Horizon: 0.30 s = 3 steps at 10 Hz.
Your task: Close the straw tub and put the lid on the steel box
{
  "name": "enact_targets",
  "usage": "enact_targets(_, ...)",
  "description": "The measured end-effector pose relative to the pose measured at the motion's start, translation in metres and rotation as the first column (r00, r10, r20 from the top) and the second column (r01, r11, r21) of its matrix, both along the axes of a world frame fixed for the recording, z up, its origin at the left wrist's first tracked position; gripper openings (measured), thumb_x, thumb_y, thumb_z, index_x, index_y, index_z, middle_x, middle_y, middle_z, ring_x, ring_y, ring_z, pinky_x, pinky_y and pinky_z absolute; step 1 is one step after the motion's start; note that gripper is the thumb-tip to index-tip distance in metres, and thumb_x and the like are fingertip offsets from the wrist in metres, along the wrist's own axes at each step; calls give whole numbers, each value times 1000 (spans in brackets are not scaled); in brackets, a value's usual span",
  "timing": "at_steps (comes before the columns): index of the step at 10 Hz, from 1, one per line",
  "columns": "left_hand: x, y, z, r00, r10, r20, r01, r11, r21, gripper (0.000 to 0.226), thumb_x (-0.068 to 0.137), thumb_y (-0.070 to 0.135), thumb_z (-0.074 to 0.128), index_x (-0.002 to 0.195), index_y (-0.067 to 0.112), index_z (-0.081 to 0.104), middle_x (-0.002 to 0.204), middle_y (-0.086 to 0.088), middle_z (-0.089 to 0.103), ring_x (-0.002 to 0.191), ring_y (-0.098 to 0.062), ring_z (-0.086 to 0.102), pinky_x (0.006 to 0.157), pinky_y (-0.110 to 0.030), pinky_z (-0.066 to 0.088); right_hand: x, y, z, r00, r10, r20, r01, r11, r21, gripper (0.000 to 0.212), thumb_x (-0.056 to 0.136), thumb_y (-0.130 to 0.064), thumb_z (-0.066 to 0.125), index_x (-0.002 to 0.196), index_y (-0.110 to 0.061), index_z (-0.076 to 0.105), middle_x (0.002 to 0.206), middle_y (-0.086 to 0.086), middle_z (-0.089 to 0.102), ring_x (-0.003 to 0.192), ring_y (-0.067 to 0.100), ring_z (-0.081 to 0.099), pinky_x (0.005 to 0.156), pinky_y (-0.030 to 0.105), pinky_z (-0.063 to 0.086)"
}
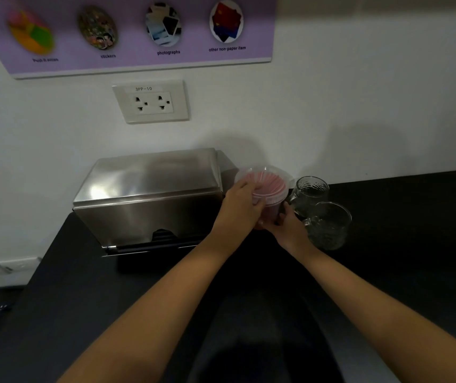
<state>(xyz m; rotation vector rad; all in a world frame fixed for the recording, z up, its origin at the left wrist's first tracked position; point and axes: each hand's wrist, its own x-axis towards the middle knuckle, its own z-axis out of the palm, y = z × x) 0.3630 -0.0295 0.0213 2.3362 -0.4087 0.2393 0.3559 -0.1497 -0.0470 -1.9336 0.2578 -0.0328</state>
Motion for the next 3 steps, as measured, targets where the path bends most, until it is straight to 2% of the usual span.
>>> enact_targets(1, -15, 4, 7, 1000, 7, 30, -4, 996, -85, 33, 85, 11, 59, 117, 2, 61, 123, -14, 60, 115, -24, 55, 95, -21, 36, -13, 0, -1, 1000, 23, -21, -22, 998, 51, 61, 82, -15, 65, 134, -5, 36, 130, 15, 55, 121, 28, 52, 92, 25, 38)
enact_targets(2, -43, 13, 10, 999, -25, -21, 22, 987, -161, 28, 86, 13, 60, 112, 5, 64, 114, -12, 62, 104, -22, 58, 94, -25, 44, -43, 3, 12, 995, -2, -105, 9, 998, 65, 73, 83, -16, 65, 142, -6, 23, 143, 17, 40, 131, 27, 41, 103, 30, 34)
enact_targets(3, -68, 27, 4, 996, -25, -84, 8, 981, -194, 25, 87, 16, 60, 111, 10, 64, 110, -7, 62, 96, -11, 57, 89, -21, 45, -72, 1, 20, 992, -44, -118, 52, 997, 64, 72, 82, -19, 65, 142, -9, 26, 142, 18, 40, 129, 27, 43, 103, 33, 36)
